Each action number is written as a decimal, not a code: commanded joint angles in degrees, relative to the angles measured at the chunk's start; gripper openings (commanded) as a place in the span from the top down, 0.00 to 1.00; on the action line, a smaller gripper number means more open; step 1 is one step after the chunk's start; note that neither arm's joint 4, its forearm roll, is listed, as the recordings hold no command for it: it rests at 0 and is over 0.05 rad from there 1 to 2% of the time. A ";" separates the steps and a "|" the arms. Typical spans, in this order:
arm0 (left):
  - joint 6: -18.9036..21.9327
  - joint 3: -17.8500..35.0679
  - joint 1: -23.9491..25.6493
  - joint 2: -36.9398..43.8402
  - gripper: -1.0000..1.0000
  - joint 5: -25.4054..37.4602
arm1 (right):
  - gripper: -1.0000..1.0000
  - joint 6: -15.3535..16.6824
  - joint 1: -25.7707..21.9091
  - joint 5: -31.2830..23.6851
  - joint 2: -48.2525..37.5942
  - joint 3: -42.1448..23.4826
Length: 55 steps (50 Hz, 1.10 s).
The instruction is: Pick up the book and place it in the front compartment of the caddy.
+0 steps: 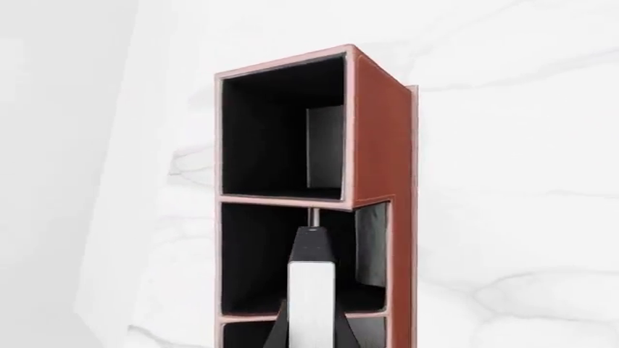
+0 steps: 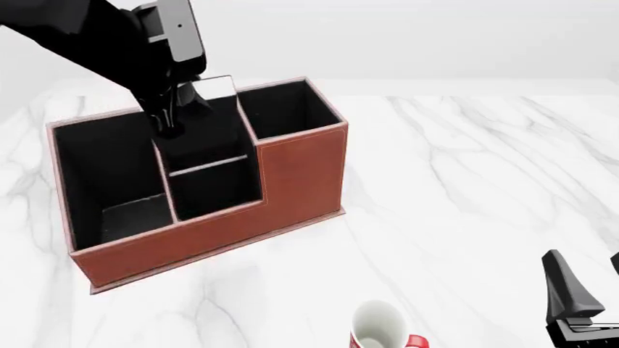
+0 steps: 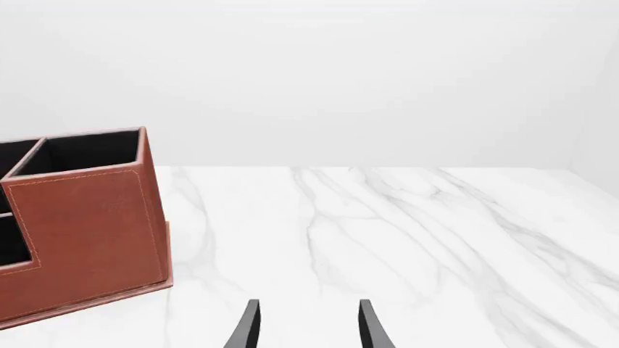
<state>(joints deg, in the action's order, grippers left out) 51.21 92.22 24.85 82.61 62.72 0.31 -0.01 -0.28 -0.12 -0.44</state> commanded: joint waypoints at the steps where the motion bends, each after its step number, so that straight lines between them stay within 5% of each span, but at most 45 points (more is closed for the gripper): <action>1: 2.07 0.82 -0.64 0.57 1.00 -2.60 | 0.00 -0.05 0.00 0.05 -0.01 0.05; 31: 3.62 -3.27 -4.27 1.50 1.00 -9.01 | 0.00 -0.04 -0.01 0.05 -0.01 0.05; 34: 1.33 -2.52 -2.19 1.04 1.00 -9.26 | 0.00 -0.05 -0.01 0.04 -0.01 0.05; 37: 5.88 -5.32 -5.54 1.54 1.00 -11.98 | 0.00 -0.05 -0.01 0.05 -0.01 0.05; 39: 1.92 -3.15 -2.28 1.25 1.00 -10.70 | 0.00 -0.06 0.00 0.05 -0.01 0.05; 41: 4.49 -4.44 -3.84 1.53 1.00 -11.75 | 0.00 -0.04 -0.01 0.05 -0.01 0.05; 55: 5.15 -6.64 -3.22 1.93 1.00 -14.61 | 0.00 -0.04 0.00 0.05 -0.01 0.05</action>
<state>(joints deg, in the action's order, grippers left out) 54.92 86.52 21.68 84.49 50.47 0.30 -0.01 -0.28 -0.12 -0.44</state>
